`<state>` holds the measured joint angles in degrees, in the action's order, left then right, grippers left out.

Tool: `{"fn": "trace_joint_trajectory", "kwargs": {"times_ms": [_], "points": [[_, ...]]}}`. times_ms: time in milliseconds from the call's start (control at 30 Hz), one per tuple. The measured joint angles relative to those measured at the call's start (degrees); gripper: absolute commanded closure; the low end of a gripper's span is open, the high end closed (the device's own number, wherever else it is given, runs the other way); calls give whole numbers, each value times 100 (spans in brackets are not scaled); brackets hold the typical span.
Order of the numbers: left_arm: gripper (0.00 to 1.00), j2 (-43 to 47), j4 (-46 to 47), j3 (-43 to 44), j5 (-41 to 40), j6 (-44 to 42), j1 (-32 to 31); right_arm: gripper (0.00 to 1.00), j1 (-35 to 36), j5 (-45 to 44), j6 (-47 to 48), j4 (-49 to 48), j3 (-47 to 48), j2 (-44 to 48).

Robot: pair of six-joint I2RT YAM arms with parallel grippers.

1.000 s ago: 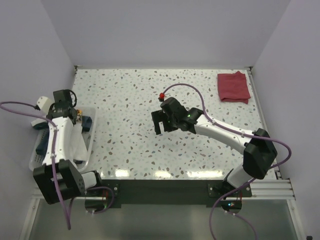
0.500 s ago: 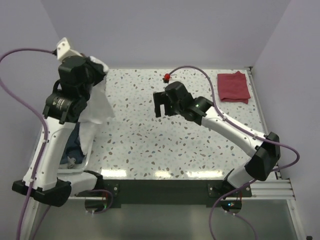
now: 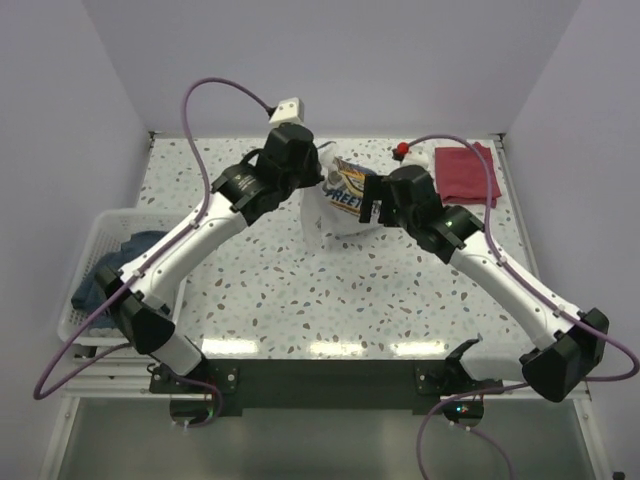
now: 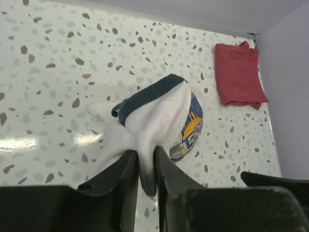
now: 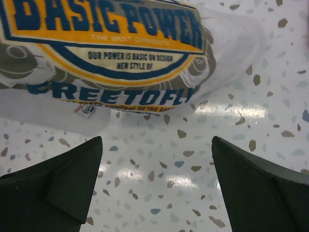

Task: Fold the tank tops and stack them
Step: Move the tank top to the center of the board

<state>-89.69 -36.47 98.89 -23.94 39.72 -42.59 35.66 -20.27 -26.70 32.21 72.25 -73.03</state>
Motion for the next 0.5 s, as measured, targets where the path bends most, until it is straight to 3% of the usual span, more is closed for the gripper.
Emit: {"fn": "trace_joint_trajectory", "kwargs": {"times_ms": [33,167,233,500], "points": [[72,-142,96,-66,92,24,55,2,2,2,-44,-17,-181,24],[44,-503,573,-522,669,26,437,4,31,125,-219,-109,-940,-42],[36,-546,704,-914,901,11,754,5,79,177,-293,-125,-1237,-105],[36,-63,1071,-2680,1220,33,1362,17,1353,-81,-455,-321,-1335,-708]]}}
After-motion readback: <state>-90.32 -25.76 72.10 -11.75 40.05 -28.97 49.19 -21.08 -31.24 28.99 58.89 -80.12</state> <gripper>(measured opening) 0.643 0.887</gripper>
